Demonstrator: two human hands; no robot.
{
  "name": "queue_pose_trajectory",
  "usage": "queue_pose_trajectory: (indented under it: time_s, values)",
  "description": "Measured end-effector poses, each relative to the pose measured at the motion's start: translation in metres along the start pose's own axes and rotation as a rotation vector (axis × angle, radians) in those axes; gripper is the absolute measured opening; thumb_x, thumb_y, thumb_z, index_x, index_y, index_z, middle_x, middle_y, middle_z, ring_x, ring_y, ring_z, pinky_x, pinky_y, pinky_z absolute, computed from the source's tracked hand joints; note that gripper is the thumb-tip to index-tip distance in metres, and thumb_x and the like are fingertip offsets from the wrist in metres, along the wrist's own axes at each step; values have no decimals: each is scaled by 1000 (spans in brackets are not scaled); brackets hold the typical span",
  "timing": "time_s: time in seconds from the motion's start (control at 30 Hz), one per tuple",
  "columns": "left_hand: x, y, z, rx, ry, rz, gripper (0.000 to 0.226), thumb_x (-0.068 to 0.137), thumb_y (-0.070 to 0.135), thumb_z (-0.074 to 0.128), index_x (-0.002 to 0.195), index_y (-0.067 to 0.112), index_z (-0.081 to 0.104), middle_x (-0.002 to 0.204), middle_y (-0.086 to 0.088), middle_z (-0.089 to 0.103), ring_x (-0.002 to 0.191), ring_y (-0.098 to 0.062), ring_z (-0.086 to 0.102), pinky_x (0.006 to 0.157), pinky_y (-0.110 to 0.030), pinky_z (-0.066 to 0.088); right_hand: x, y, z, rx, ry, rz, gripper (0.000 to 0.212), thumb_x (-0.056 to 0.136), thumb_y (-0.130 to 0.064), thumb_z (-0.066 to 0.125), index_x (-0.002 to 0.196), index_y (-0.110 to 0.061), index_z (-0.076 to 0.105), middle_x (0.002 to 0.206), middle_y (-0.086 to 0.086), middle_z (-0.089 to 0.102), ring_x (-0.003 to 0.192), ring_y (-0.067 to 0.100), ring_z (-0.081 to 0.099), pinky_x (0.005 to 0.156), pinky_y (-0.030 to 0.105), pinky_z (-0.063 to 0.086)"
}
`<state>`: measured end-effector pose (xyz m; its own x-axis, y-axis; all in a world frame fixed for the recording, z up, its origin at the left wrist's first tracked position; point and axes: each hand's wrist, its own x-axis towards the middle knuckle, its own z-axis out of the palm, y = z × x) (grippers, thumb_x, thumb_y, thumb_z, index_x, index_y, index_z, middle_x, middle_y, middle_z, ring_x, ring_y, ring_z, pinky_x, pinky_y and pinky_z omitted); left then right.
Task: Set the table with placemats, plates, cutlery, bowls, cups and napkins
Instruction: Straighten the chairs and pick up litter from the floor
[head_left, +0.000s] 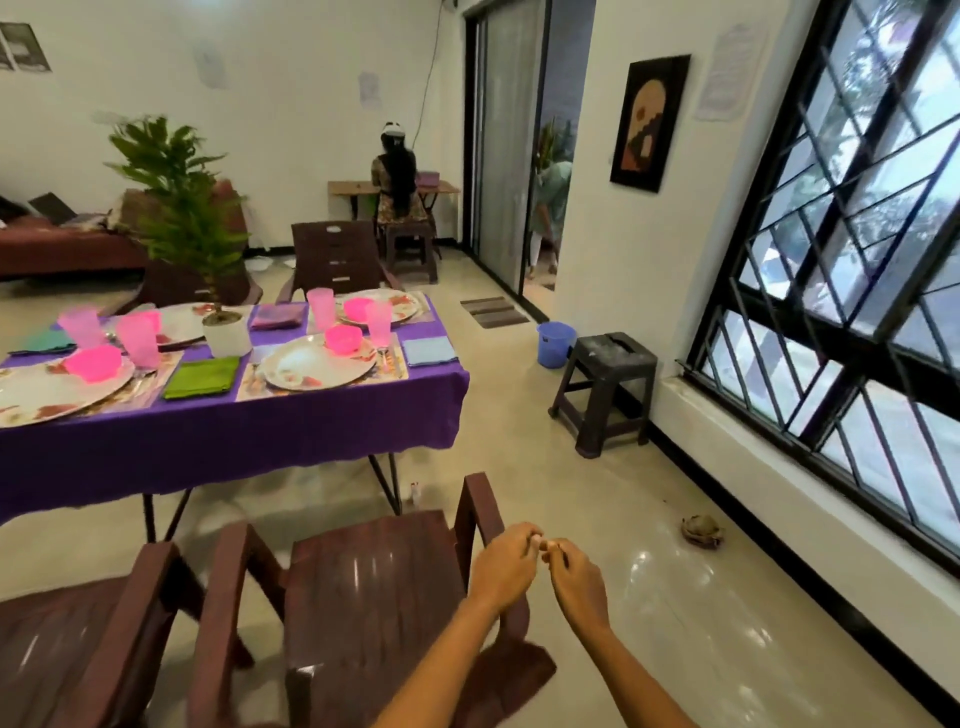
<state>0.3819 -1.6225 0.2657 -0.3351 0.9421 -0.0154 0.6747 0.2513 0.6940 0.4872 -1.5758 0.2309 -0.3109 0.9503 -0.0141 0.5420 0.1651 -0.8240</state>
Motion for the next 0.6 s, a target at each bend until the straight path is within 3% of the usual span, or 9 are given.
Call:
queue_pose_trajectory:
  time_s: [0.13,0.23,0.4,0.43,0.5,0.53,0.6]
  values:
    - [43,10,22,20,177,-3,29,98,23,33,115,19,57,116,1,61,101,-16,58,82,-31,46,52,3,-14,-73,29,-56,21,99,-22,43,95,-21,64,92,0,67,81,12,60,71,27,48]
    - [79,7,34,185,196,-33,31,97,21,35,119,17,56,117,-4,61,104,-22,59,84,-34,44,96,13,-16,-229,-30,-86,24,98,-26,42,111,-20,62,110,0,64,97,14,59,82,27,46]
    - [143,-18,78,433,142,-173,25,73,21,72,96,11,68,100,-14,68,103,-36,63,93,-51,47,168,55,-22,-528,-162,-151,36,97,-29,41,131,-20,51,132,2,53,121,19,48,101,32,38]
    - [156,-21,87,456,142,-198,33,73,24,73,101,8,68,108,-18,67,111,-39,59,98,-54,42,183,63,-24,-571,-177,-170,38,97,-31,40,133,-20,48,136,2,49,126,19,44,104,33,34]
    - [191,-19,109,431,96,-240,50,88,30,57,130,3,53,139,-25,45,135,-40,35,113,-49,15,225,81,-31,-634,-208,-201,44,98,-34,38,141,-22,40,148,3,36,137,20,31,112,35,25]
    - [212,-16,121,423,94,-244,54,95,31,45,140,3,39,150,-23,28,142,-37,19,114,-44,-1,249,91,-35,-651,-231,-210,47,99,-35,36,144,-23,34,153,4,28,142,20,23,115,37,20]
    - [249,-5,139,417,149,-255,58,99,32,33,147,3,21,156,-20,10,145,-35,2,111,-41,-13,290,103,-47,-670,-243,-226,51,100,-37,33,148,-23,25,158,5,18,146,21,13,118,40,13]
